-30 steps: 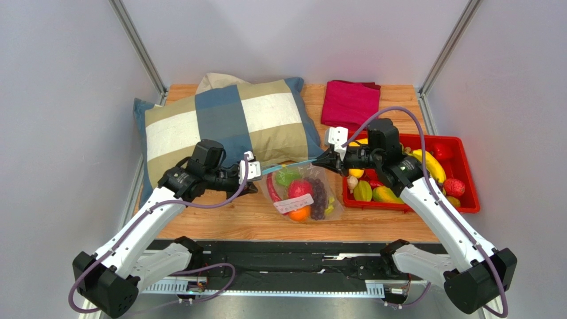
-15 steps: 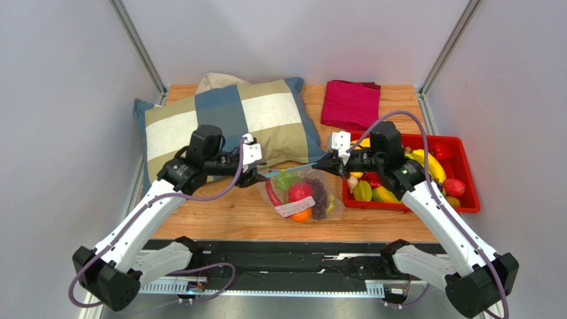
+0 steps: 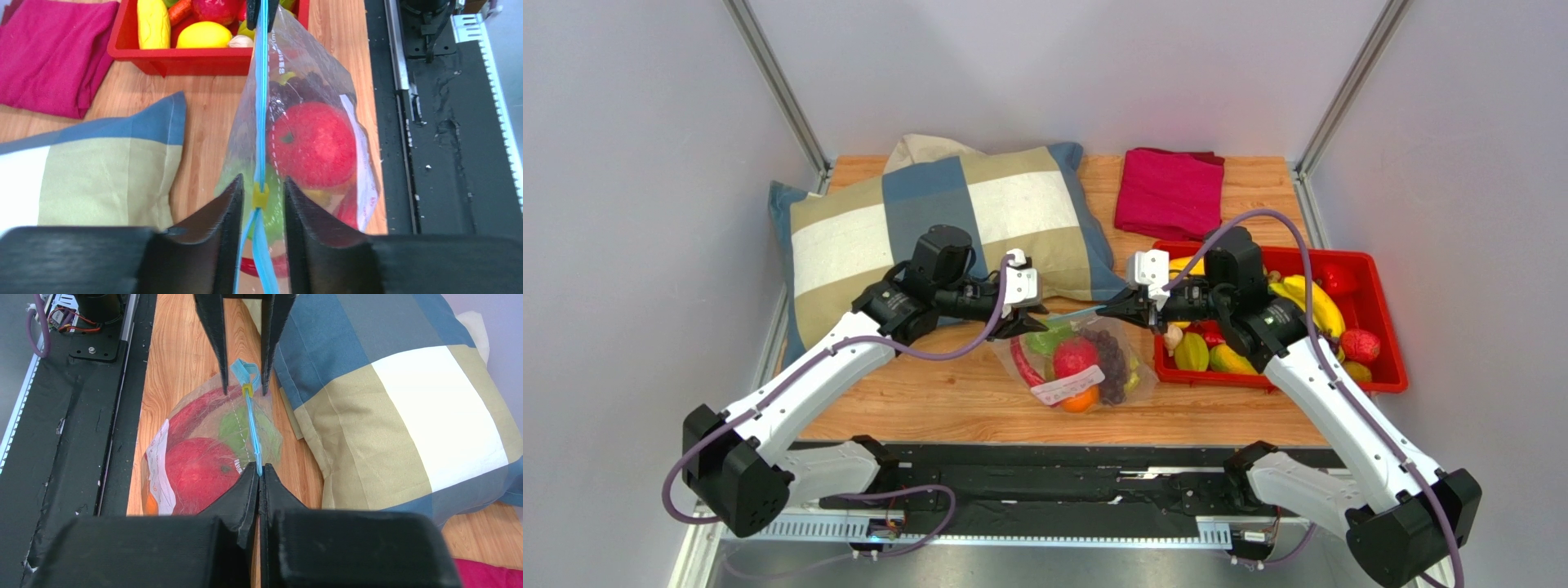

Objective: Place the food in the zip-top bag and seal the zipper
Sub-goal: Zip the zipper food storage bag at the center of the board.

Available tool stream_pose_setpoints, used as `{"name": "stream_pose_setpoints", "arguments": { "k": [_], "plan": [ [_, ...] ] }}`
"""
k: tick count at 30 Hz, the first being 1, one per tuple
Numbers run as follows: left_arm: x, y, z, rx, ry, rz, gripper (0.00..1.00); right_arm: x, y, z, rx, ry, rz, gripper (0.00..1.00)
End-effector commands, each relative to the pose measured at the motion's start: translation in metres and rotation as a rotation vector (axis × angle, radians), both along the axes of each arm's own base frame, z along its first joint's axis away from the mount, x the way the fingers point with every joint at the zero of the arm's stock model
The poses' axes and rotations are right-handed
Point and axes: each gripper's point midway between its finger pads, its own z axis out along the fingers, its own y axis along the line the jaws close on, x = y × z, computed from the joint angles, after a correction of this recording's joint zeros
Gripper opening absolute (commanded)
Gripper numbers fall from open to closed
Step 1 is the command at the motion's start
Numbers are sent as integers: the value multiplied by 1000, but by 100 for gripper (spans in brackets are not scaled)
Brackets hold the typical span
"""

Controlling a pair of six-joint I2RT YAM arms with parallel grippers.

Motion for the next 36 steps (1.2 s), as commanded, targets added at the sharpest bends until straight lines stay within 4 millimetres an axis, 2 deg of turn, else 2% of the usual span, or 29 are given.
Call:
{"name": "stream_pose_setpoints", "arguments": {
  "k": [1, 4, 10, 12, 16, 26, 36],
  "plan": [
    [11, -14, 16, -43, -48, -30, 30, -3, 4, 27, 55, -107, 39, 0],
    [14, -14, 7, -15, -43, -34, 27, -2, 4, 27, 53, -106, 35, 0],
    [7, -5, -6, 21, -28, -30, 10, 2, 4, 30, 51, -106, 14, 0],
    [4, -2, -6, 20, -33, -28, 0, 2, 4, 29, 50, -105, 13, 0],
    [0, 9, -11, 42, -36, -9, 0, 5, 3, 27, 43, -99, -2, 0],
    [-14, 70, -59, 205, 24, 65, 2, 13, -2, 23, 31, -84, -51, 0],
    [-16, 112, -79, 296, 48, 156, 3, 18, -11, 14, 18, -65, -98, 0]
  ]
}}
